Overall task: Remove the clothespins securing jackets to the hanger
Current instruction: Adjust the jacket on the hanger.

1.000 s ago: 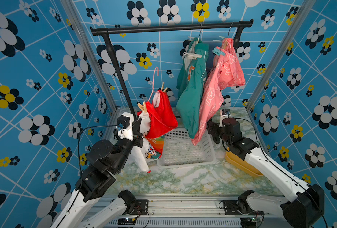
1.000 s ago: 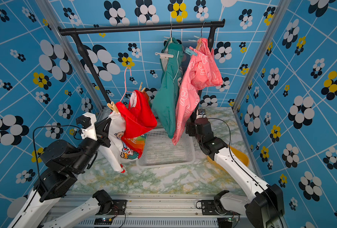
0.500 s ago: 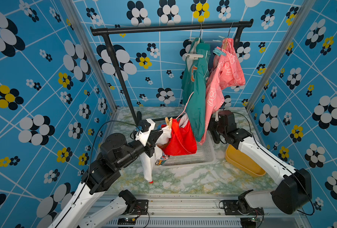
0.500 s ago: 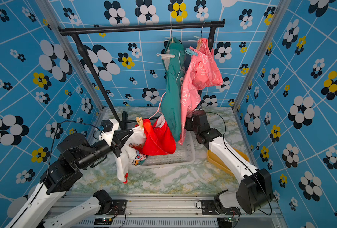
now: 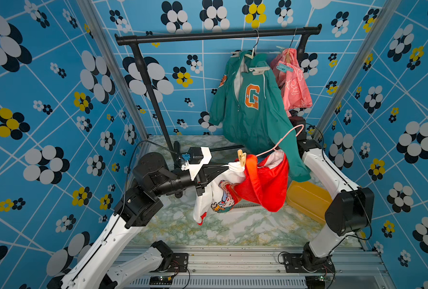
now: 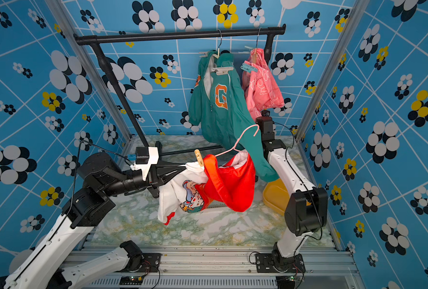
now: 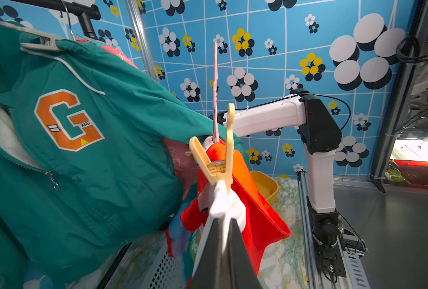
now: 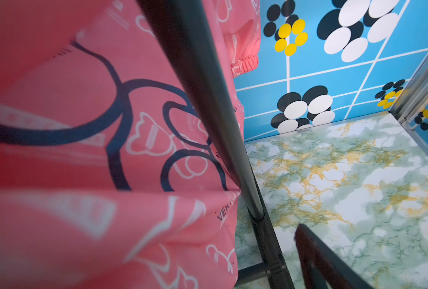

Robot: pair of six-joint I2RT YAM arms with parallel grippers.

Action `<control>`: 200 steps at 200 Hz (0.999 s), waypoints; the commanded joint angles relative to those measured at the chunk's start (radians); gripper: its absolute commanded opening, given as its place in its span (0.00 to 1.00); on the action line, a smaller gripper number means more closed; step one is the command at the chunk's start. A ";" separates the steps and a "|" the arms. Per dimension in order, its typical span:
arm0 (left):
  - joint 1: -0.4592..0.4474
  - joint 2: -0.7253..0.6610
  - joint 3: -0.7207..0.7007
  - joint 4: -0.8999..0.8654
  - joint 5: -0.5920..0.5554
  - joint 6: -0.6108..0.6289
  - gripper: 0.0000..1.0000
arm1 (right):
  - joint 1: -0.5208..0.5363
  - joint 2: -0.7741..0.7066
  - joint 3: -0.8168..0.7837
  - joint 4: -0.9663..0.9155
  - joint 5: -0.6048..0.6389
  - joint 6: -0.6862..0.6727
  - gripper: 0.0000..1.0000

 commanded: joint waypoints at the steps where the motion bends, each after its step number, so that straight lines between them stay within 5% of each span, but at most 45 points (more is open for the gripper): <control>1: 0.040 0.028 0.045 0.207 0.144 0.015 0.00 | -0.012 -0.021 0.001 -0.022 -0.021 0.035 0.87; 50: 0.229 0.134 -0.082 0.376 0.094 -0.100 0.00 | -0.014 -0.120 -0.124 -0.046 0.017 -0.008 0.87; 104: 0.316 0.111 -0.166 0.270 0.049 -0.047 0.00 | -0.014 -0.271 -0.232 -0.083 0.030 -0.042 0.87; 159: 0.316 0.014 -0.305 0.137 -0.040 -0.005 0.00 | 0.030 -0.568 -0.378 -0.003 -0.343 -0.100 0.87; 200: 0.316 -0.086 -0.414 0.176 -0.063 -0.053 0.00 | 0.252 -0.535 -0.361 -0.002 -0.363 -0.171 0.88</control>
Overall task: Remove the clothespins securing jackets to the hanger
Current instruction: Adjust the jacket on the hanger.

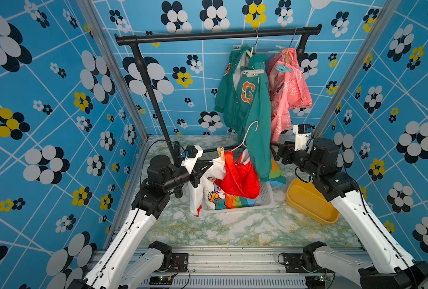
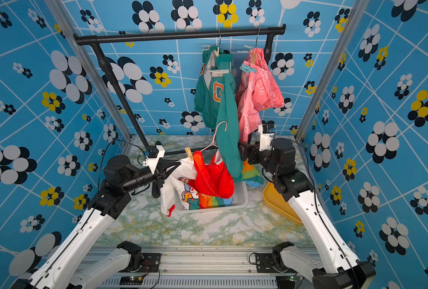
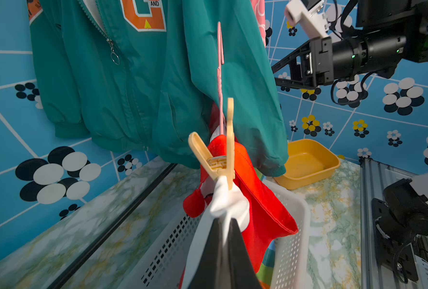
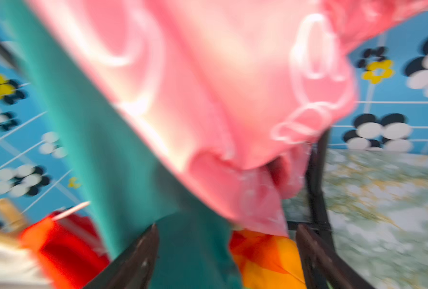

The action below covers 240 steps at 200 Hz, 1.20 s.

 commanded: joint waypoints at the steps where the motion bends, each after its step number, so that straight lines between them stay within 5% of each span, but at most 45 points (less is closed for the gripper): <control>1: 0.008 -0.057 -0.035 0.025 -0.038 -0.019 0.00 | 0.086 0.068 0.000 0.009 -0.080 -0.053 0.88; 45: 0.009 -0.152 -0.069 -0.011 -0.050 -0.024 0.00 | 0.123 0.226 0.006 0.019 -0.018 0.005 0.87; 71: 0.008 -0.214 -0.075 -0.052 -0.046 -0.019 0.00 | 0.126 0.312 0.068 -0.029 0.156 0.009 0.91; 111: 0.008 -0.273 -0.120 -0.066 -0.068 -0.036 0.00 | 0.125 0.322 0.133 -0.014 0.241 0.010 0.73; 172: 0.007 -0.295 -0.236 0.072 -0.057 -0.068 0.00 | 0.125 0.303 0.222 -0.058 0.254 -0.007 0.65; 208: 0.008 -0.359 -0.334 0.213 -0.012 -0.084 0.00 | 0.120 0.430 0.383 -0.075 0.404 -0.051 0.64; 240: 0.007 -0.417 -0.362 0.256 0.035 -0.082 0.00 | 0.111 0.605 0.649 -0.147 0.363 -0.052 0.63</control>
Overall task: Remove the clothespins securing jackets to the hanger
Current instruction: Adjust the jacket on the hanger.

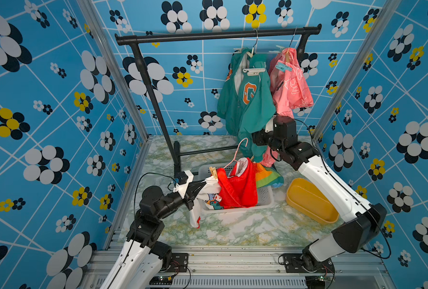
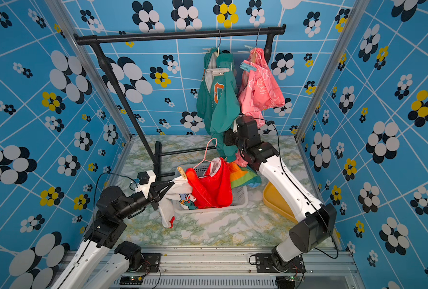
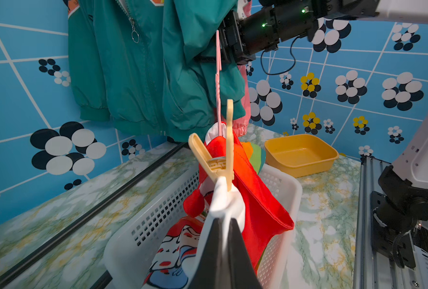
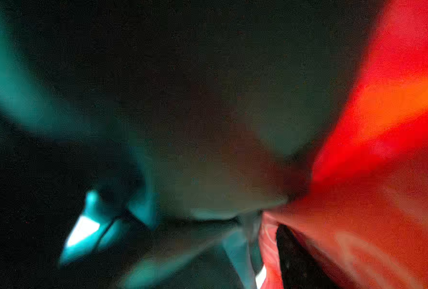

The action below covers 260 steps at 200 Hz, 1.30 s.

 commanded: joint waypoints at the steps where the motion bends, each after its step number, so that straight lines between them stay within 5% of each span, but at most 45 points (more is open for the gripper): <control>1: 0.005 -0.048 -0.006 0.151 0.067 -0.016 0.00 | -0.011 0.110 0.166 -0.044 0.019 -0.014 0.63; 46: 0.005 -0.063 -0.054 0.238 0.094 -0.045 0.00 | -0.003 0.298 0.403 -0.113 -0.095 0.101 0.62; 111: 0.005 -0.123 -0.087 0.262 0.126 -0.065 0.00 | 0.005 0.414 0.557 -0.280 0.059 0.134 0.74; 148: 0.005 -0.149 -0.091 0.218 0.092 -0.051 0.00 | 0.005 0.397 0.597 -0.384 0.173 0.176 0.94; 260: 0.005 -0.165 -0.111 0.201 0.077 -0.050 0.00 | 0.005 0.249 0.572 -0.567 0.395 0.184 0.98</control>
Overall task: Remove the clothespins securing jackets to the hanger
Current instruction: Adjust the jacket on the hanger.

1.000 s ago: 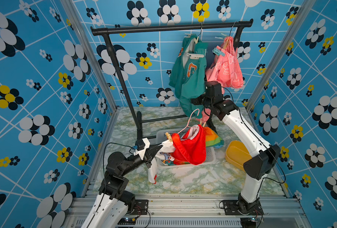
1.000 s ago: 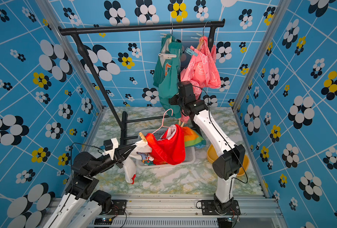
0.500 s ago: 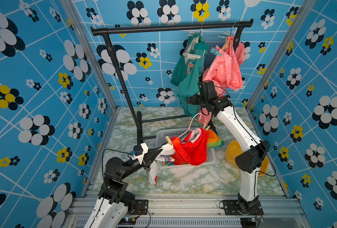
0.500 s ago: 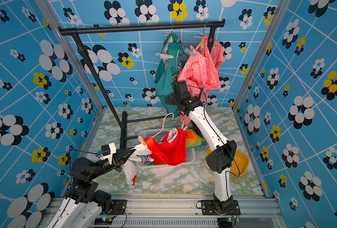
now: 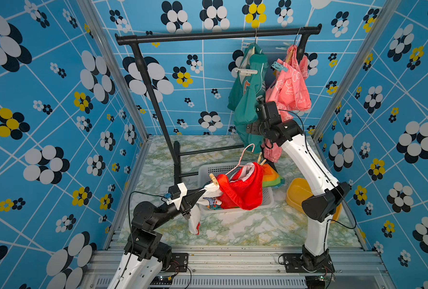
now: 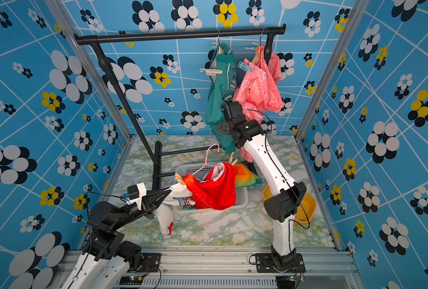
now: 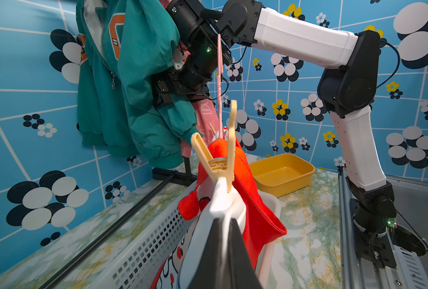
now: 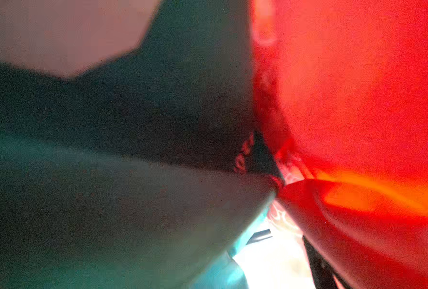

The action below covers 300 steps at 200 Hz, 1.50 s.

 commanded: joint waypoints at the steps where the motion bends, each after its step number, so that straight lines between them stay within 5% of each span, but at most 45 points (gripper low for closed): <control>1: 0.005 -0.004 -0.004 0.061 -0.013 -0.005 0.00 | -0.009 -0.096 -0.019 -0.033 0.126 0.002 0.98; 99: -0.017 0.065 -0.014 0.107 -0.031 -0.019 0.00 | -0.012 -0.297 -0.290 0.002 0.203 0.034 0.99; 176: -0.213 0.103 0.001 0.070 -0.143 0.100 0.00 | -0.013 -0.447 -0.528 0.079 0.192 0.079 0.99; 216: -0.231 0.221 0.013 0.130 -0.214 0.141 0.00 | -0.014 -0.547 -0.626 0.053 0.197 0.086 0.99; 300: -0.231 0.391 0.055 0.234 -0.307 0.209 0.00 | -0.012 -0.587 -0.745 -0.115 0.021 0.197 0.99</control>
